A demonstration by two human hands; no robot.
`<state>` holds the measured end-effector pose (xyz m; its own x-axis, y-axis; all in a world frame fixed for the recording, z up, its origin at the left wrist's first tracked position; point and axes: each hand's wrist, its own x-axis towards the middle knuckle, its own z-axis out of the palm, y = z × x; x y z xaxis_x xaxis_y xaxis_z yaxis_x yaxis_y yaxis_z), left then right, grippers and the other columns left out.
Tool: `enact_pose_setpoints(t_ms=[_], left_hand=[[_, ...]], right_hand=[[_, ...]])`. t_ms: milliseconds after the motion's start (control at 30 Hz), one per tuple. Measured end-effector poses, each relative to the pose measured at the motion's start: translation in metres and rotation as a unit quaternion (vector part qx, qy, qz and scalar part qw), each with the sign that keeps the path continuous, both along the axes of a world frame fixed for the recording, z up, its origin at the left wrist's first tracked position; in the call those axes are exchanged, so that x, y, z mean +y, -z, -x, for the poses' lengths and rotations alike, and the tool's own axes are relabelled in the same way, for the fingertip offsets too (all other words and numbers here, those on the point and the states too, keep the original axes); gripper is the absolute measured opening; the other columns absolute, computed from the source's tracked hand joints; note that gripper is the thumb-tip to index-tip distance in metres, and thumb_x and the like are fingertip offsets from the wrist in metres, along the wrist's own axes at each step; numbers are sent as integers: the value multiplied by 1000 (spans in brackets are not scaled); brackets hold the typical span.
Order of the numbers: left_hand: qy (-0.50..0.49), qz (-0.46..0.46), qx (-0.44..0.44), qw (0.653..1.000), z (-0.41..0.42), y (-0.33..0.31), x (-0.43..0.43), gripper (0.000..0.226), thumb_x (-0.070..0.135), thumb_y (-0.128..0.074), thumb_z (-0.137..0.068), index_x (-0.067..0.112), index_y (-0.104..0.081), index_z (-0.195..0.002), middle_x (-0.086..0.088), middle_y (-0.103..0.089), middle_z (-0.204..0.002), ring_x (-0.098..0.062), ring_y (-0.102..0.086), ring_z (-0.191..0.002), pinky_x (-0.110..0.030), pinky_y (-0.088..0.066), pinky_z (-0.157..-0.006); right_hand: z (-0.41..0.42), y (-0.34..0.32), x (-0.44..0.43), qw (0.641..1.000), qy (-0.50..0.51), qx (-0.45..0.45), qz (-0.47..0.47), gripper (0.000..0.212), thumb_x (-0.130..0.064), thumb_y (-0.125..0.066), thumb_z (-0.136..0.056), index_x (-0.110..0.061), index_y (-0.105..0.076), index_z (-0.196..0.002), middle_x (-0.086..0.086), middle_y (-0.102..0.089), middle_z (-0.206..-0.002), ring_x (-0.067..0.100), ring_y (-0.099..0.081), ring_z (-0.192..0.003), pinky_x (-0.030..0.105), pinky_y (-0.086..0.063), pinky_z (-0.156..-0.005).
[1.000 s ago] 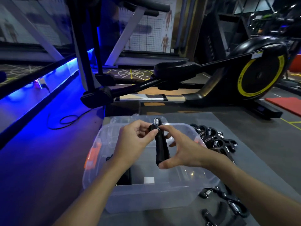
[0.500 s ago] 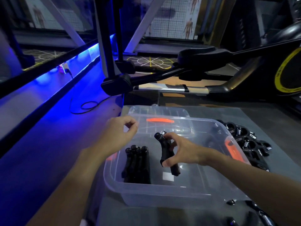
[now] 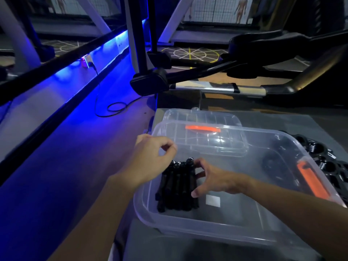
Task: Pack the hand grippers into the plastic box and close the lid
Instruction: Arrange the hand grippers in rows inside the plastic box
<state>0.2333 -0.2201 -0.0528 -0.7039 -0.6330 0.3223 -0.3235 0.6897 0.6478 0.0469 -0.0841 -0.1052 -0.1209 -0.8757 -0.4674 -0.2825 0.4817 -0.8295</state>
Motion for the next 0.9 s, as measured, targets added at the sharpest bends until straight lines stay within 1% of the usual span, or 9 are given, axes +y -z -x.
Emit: enact_pose_setpoints(t_ms=[100,267,400,500,600,733,767,833,900], left_hand=[[2,3,2,1000,0,2,-2,22,57,-45,-84,50,-58,-68,38,-60,-78,-18,-46,-88,-34,-38,-91],[7,1,-14,1000,1,4,-3,22,57,-44,-83,48,-60,-71,33,-64,-78,-19,-46,-92,-29,-36,-92],[6,9,-13,1000,0,4,-2,22,59,-43,-82,50,-60,-71,29,-64,-76,-20,-51,-95,-29,-40,-90],[6,15,-11,1000,-2,3,-1,25,59,-43,-81,47,-62,-72,28,-65,-76,-20,-51,-97,-28,-37,-90],[5,16,-14,1000,-1,3,-1,23,58,-44,-82,48,-60,-71,28,-65,-76,-20,-50,-96,-24,-33,-87],[6,-3,-18,1000,-2,3,0,18,46,-54,-89,47,-61,-72,27,-66,-79,-17,-44,-98,-24,-34,-88],[6,-6,-20,1000,-2,3,1,18,44,-55,-90,47,-61,-73,27,-66,-79,-17,-44,-98,-24,-34,-88],[6,-2,-22,1000,-2,2,0,18,43,-55,-91,47,-62,-74,27,-66,-79,-17,-44,-98,-22,-33,-86],[6,-6,-22,1000,-1,2,0,17,43,-55,-91,45,-65,-76,27,-66,-79,-18,-44,-98,-19,-31,-83]], right_hand=[[4,7,-2,1000,0,-20,-9,85,-3,-84,-66,-26,-35,-131,-4,-51,-131,14,-56,-118,32,-54,-94],[8,14,-4,999,-8,-37,-14,84,-4,-84,-67,-28,-35,-131,-7,-48,-135,10,-49,-124,32,-49,-100],[9,16,-3,999,-7,-37,-18,86,-13,-88,-62,-33,-37,-129,-10,-42,-141,15,-44,-129,40,-42,-109],[10,20,-2,996,4,-93,-14,84,-3,-86,-64,-28,-39,-129,-11,-38,-145,18,-56,-123,38,-48,-104],[10,21,-2,994,1,-107,-14,85,0,-85,-64,-27,-39,-130,-11,-37,-146,20,-61,-118,37,-51,-100],[10,20,0,991,25,-124,-35,75,4,-79,-72,-22,-40,-131,-12,-42,-142,11,-65,-111,24,-53,-88],[9,20,2,992,23,-119,-35,76,2,-79,-73,-22,-40,-133,-12,-43,-142,8,-63,-113,23,-53,-89],[10,23,2,994,11,-109,-25,85,-2,-82,-69,-26,-38,-137,-12,-43,-143,8,-56,-123,28,-49,-100],[10,24,2,994,9,-110,-19,90,-1,-82,-68,-30,-37,-140,-13,-41,-145,7,-50,-127,30,-47,-104]])
